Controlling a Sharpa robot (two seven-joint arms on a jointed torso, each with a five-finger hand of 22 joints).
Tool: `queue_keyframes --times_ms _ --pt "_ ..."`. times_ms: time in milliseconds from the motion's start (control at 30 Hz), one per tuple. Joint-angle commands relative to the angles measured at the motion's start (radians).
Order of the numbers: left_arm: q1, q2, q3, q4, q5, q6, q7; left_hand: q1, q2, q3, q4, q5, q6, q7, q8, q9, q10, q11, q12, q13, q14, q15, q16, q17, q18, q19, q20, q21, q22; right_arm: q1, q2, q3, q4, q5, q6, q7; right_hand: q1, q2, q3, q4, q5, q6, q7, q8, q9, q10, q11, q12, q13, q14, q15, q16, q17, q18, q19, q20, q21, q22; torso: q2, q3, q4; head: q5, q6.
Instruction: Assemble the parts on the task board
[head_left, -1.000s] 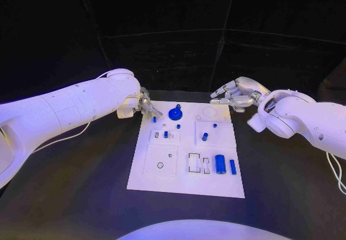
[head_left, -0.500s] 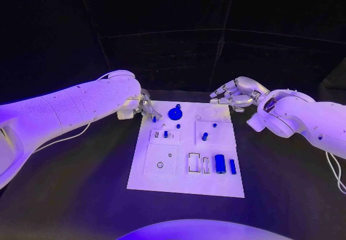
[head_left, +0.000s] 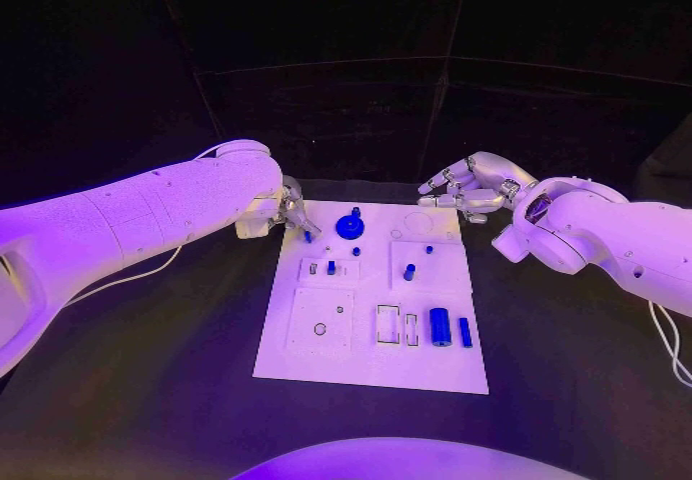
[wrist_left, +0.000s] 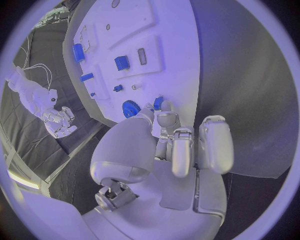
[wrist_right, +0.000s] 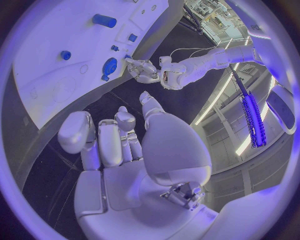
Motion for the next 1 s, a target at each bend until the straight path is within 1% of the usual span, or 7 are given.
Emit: queue_keyframes --times_ms 33,100,267,400,533,800,1000 --pt "0.001 0.000 0.000 0.004 0.000 -0.011 0.033 0.031 0.000 0.014 -0.027 0.002 0.001 -0.009 0.006 -0.002 0.001 -0.007 -0.001 -0.001 0.104 -0.007 0.003 0.263 0.005 0.000 -0.006 -0.009 -0.007 0.002 0.001 0.001 -0.001 0.000 0.010 0.008 0.001 0.006 -0.007 0.002 0.003 -0.004 -0.001 0.004 -0.001 -0.010 0.000 -0.006 -0.001 0.027 -0.003 -0.004 -0.002 0.010 -0.003 0.000 -0.003 -0.001 0.001 0.0001 0.0004 -0.001 -0.002" --pt "0.001 -0.001 0.000 0.006 0.000 -0.012 0.039 0.050 0.004 0.026 -0.041 0.002 0.003 -0.012 0.007 -0.003 0.001 -0.010 -0.001 -0.001 0.104 -0.008 0.003 0.263 0.006 -0.001 -0.007 -0.010 -0.008 0.002 0.001 0.001 -0.001 0.000 0.010 0.008 0.001 0.006 -0.007 0.002 0.003 -0.004 -0.001 0.004 -0.001 -0.010 0.000 -0.006 -0.001 0.027 -0.003 -0.004 -0.002 0.010 -0.003 0.000 -0.003 -0.001 0.001 0.0002 0.0008 -0.002 -0.002" --pt "0.001 -0.007 0.000 0.012 0.011 -0.023 0.052 0.118 0.032 0.087 -0.092 0.002 0.002 -0.020 0.006 -0.005 0.002 -0.018 -0.005 -0.001 0.104 -0.014 0.003 0.263 0.006 -0.001 -0.011 -0.012 -0.009 0.002 0.002 0.001 -0.002 0.000 0.011 0.008 0.001 0.006 -0.007 0.002 0.003 -0.004 -0.001 0.004 -0.001 -0.010 0.000 -0.006 -0.001 0.027 -0.003 -0.004 -0.002 0.010 -0.003 0.000 -0.003 -0.001 0.000 0.0002 -0.0002 0.000 -0.004" --pt "0.001 -0.016 0.000 0.023 0.016 -0.040 0.058 0.127 0.029 0.118 -0.110 0.001 -0.001 -0.018 0.007 -0.004 0.005 -0.015 -0.009 -0.003 0.104 -0.014 0.003 0.263 0.006 -0.002 -0.013 -0.014 -0.011 0.002 0.002 0.001 -0.002 0.000 0.012 0.008 0.001 0.006 -0.007 0.002 0.003 -0.004 -0.001 0.004 -0.001 -0.010 0.000 -0.006 -0.001 0.027 -0.003 -0.004 -0.002 0.010 -0.003 0.000 -0.003 -0.001 0.000 0.0004 -0.0004 -0.001 -0.004" --pt "0.001 -0.040 0.000 0.056 0.018 -0.075 0.068 0.128 0.024 0.137 -0.121 0.001 0.000 -0.018 0.010 -0.003 0.011 -0.016 -0.007 0.000 0.104 -0.014 0.003 0.263 0.006 -0.002 -0.013 -0.015 -0.012 0.002 0.001 0.001 -0.003 0.000 0.012 0.008 0.001 0.007 -0.007 0.002 0.005 -0.004 -0.001 0.005 -0.001 -0.010 0.000 -0.007 -0.002 0.027 -0.003 -0.005 -0.003 0.010 -0.003 0.000 -0.004 -0.002 0.000 0.0008 0.0007 -0.001 -0.004" --pt "-0.002 -0.126 0.000 0.195 0.019 -0.169 0.082 0.114 0.007 0.182 -0.135 0.001 0.002 -0.019 0.015 0.000 0.023 -0.017 -0.003 0.005 0.104 -0.014 0.003 0.263 0.005 0.001 -0.014 -0.014 -0.007 0.002 0.000 0.001 -0.005 0.000 0.012 0.008 0.001 0.007 -0.008 0.003 0.005 -0.004 -0.001 0.005 -0.001 -0.011 0.000 -0.007 -0.002 0.027 -0.003 -0.005 -0.002 0.010 -0.003 0.000 -0.004 -0.002 0.000 -0.0002 0.0029 0.003 -0.005" --pt "-0.017 -0.184 -0.001 0.300 0.019 -0.230 0.092 0.096 -0.009 0.225 -0.145 0.001 0.004 -0.020 0.019 0.003 0.031 -0.018 -0.002 0.008 0.104 -0.015 0.003 0.263 0.005 0.003 -0.015 -0.012 -0.004 0.002 0.000 0.001 -0.008 0.000 0.013 0.008 0.000 0.006 -0.009 0.003 0.005 -0.004 -0.001 0.006 -0.001 -0.011 0.000 -0.007 -0.002 0.027 -0.003 -0.005 -0.003 0.010 -0.003 0.000 -0.004 -0.002 0.000 -0.0006 0.0039 0.008 -0.008"
